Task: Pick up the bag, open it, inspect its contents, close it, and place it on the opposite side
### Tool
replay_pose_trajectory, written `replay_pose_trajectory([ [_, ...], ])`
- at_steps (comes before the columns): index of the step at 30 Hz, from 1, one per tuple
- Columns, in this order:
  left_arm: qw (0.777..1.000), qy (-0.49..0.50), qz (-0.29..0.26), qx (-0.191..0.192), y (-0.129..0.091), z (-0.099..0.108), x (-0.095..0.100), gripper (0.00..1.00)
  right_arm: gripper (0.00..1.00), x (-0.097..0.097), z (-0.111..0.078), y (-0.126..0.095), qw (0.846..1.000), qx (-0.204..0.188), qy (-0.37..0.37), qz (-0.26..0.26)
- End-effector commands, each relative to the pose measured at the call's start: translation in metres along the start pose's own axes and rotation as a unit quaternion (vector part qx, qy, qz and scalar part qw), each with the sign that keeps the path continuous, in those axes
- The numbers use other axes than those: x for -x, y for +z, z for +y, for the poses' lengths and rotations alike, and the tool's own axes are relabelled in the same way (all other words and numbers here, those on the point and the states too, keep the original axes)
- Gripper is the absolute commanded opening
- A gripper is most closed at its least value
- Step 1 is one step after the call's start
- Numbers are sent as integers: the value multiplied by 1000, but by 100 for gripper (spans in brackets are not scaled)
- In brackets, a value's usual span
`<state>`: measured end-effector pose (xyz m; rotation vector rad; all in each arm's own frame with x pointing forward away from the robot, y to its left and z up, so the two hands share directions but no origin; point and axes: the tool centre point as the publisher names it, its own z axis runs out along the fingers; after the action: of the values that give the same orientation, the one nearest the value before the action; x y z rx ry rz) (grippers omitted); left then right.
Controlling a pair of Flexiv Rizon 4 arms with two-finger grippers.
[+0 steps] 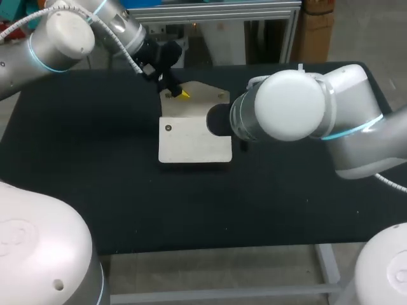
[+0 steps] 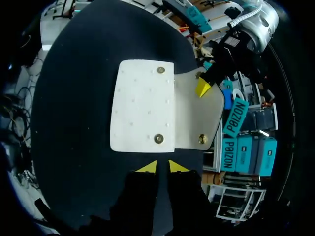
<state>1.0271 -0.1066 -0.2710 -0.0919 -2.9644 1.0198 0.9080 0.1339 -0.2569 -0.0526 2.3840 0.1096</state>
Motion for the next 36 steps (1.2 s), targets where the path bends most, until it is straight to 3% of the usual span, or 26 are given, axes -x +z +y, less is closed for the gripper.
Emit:
replay_pose_trajectory([
  [1, 1000, 0, 7, 0, 0, -1, 3, 0, 0, -1, 0, -1, 1000, 0, 0, -1],
  [6, 1000, 0, 7, 0, 0, -1, 3, 0, 0, -1, 0, -1, 1000, 0, 0, -1],
  [9, 999, -8, -24, -20, -9, -3, -1, 0, 0, 5, 4, 1, 1000, 2, -8, -2],
  [13, 998, -14, -62, -19, -15, -10, -8, 0, 0, 14, 8, 4, 1000, 3, -18, -1],
  [26, 996, -7, -91, -17, -10, -26, -26, 0, 0, 45, 19, 46, 1000, 23, -20, 2],
  [36, 994, -3, -112, -11, -11, -29, -32, 0, 0, 50, 31, 57, 999, 30, -37, -3],
])
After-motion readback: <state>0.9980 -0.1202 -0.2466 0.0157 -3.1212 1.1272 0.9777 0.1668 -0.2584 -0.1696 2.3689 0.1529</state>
